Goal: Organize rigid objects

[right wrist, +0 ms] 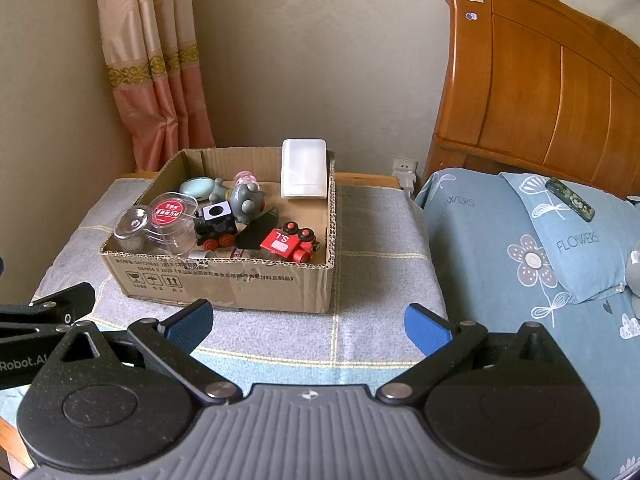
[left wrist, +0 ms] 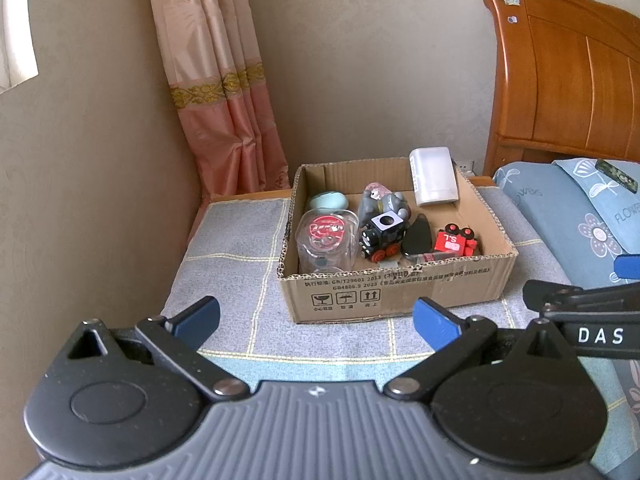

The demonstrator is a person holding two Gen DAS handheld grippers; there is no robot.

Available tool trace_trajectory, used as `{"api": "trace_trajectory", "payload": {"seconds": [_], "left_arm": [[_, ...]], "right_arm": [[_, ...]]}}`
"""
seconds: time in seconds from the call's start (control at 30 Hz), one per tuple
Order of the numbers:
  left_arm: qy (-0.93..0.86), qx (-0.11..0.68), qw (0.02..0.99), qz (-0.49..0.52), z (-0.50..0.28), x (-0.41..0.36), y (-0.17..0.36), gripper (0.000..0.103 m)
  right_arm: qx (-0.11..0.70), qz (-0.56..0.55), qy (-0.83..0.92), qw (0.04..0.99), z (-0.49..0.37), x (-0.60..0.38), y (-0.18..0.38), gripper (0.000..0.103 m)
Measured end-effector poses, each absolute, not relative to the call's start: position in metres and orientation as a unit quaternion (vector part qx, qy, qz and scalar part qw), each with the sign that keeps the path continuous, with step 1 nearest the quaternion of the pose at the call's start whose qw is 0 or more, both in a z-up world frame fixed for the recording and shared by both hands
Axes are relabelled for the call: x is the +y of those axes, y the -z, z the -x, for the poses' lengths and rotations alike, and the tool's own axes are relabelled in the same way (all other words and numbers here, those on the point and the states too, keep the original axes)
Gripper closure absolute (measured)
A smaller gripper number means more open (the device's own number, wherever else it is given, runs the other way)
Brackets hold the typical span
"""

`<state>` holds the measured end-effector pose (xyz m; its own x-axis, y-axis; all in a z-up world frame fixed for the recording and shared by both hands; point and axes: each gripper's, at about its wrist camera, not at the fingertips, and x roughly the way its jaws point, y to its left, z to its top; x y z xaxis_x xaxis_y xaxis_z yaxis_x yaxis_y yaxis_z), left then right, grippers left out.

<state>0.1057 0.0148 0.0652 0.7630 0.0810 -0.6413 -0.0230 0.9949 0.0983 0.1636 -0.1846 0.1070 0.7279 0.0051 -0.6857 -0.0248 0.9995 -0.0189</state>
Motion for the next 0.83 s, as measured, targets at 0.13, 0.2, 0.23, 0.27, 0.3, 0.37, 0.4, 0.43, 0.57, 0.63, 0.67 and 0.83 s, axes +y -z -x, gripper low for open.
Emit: {"api": "trace_trajectory", "payload": {"seconds": [0.13, 0.2, 0.23, 0.27, 0.3, 0.37, 0.4, 0.43, 0.57, 0.63, 0.67, 0.83], "left_arm": [[-0.027, 0.342, 0.938, -0.043, -0.1059, 0.0144, -0.0652, 0.001], [-0.027, 0.342, 0.938, -0.043, -0.1054, 0.0139, -0.0654, 0.001], [-0.027, 0.342, 0.938, -0.043, -0.1053, 0.0132, -0.0655, 0.001], [-0.027, 0.342, 0.938, -0.043, -0.1051, 0.0130, -0.0656, 0.001], [-0.027, 0.341, 0.939, -0.043, -0.1051, 0.0133, -0.0655, 0.001], [-0.027, 0.342, 0.938, -0.042, -0.1054, 0.0130, -0.0658, 0.001], [-0.027, 0.341, 0.939, -0.043, -0.1054, 0.0130, -0.0659, 0.001], [-0.027, 0.341, 0.939, -0.043, -0.1056, 0.0133, -0.0660, 0.001], [-0.027, 0.340, 0.939, -0.044, -0.1050, 0.0123, -0.0663, 0.001], [-0.027, 0.340, 0.939, -0.044, -0.1043, 0.0114, -0.0664, 0.001], [-0.027, 0.340, 0.939, -0.043, -0.1041, 0.0112, -0.0666, 0.001], [-0.026, 0.338, 0.940, -0.042, -0.1022, 0.0087, -0.0675, 0.001]], "right_arm": [[0.369, 0.013, -0.008, 0.929, -0.1642, -0.1851, -0.1076, 0.000], [0.368, 0.013, -0.007, 0.930, -0.1641, -0.1850, -0.1076, 0.000], [0.369, 0.014, -0.007, 0.929, -0.1640, -0.1850, -0.1076, 0.000], [0.368, 0.014, -0.007, 0.930, -0.1643, -0.1851, -0.1083, 0.000], [0.368, 0.014, -0.007, 0.930, -0.1644, -0.1852, -0.1088, 0.000], [0.367, 0.015, -0.005, 0.930, -0.1645, -0.1847, -0.1099, 0.000], [0.367, 0.015, -0.005, 0.930, -0.1644, -0.1846, -0.1103, 0.000], [0.367, 0.015, -0.005, 0.930, -0.1641, -0.1846, -0.1106, 0.000], [0.366, 0.016, -0.004, 0.930, -0.1638, -0.1843, -0.1107, 0.000], [0.366, 0.016, -0.003, 0.931, -0.1637, -0.1840, -0.1111, 0.000], [0.366, 0.016, -0.003, 0.931, -0.1637, -0.1838, -0.1112, 0.000], [0.364, 0.016, -0.002, 0.931, -0.1626, -0.1836, -0.1113, 0.000]]}}
